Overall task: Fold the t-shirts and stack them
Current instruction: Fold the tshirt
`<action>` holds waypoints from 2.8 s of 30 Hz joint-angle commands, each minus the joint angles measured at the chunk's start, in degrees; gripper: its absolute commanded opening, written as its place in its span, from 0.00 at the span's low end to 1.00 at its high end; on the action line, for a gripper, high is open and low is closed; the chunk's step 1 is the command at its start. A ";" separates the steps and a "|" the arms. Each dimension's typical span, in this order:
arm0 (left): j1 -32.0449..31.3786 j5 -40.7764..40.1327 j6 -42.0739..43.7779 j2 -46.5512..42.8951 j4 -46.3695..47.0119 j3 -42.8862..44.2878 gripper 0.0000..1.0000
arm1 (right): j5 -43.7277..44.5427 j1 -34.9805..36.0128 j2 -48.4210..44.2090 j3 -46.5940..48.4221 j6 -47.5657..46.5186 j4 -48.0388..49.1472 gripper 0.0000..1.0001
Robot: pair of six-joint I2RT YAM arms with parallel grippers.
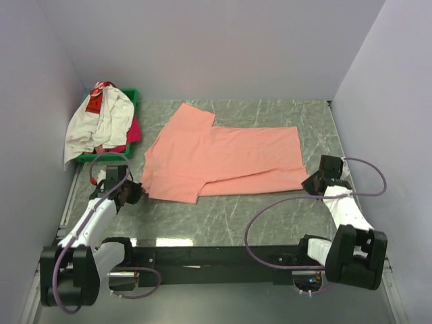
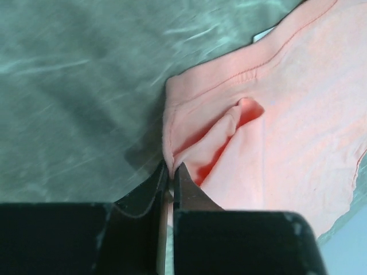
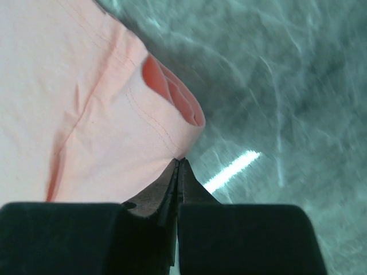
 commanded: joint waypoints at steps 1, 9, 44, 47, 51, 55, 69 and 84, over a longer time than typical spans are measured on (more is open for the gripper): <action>0.12 -1.63 -0.97 -5.35 -4.08 -3.01 0.01 | -0.29 -1.35 -5.21 -2.86 -0.47 -2.80 0.00; 0.04 1.18 1.39 -14.14 -4.87 -4.70 0.62 | -5.47 -1.26 -14.70 -4.27 -1.78 -5.19 0.53; -12.71 -8.57 2.54 -15.73 -3.03 -10.76 0.37 | 9.28 74.58 35.38 32.11 12.45 5.55 0.43; -12.71 -8.93 2.98 -15.73 -2.50 -10.76 0.36 | 9.19 74.76 36.35 32.90 12.80 4.58 0.43; -12.71 -8.75 3.25 -14.77 -0.13 -10.94 0.34 | 9.45 75.11 38.19 34.14 12.80 3.35 0.45; -12.71 -8.40 3.77 -13.63 1.54 -11.20 0.29 | 9.81 75.47 39.60 35.02 13.33 2.82 0.45; -12.80 -6.38 6.23 -13.36 2.07 -9.62 0.04 | 10.77 75.56 43.21 38.71 13.42 1.77 0.11; -12.62 -3.39 6.41 -8.55 1.71 2.24 0.01 | 9.72 70.73 38.02 43.71 8.68 -1.49 0.00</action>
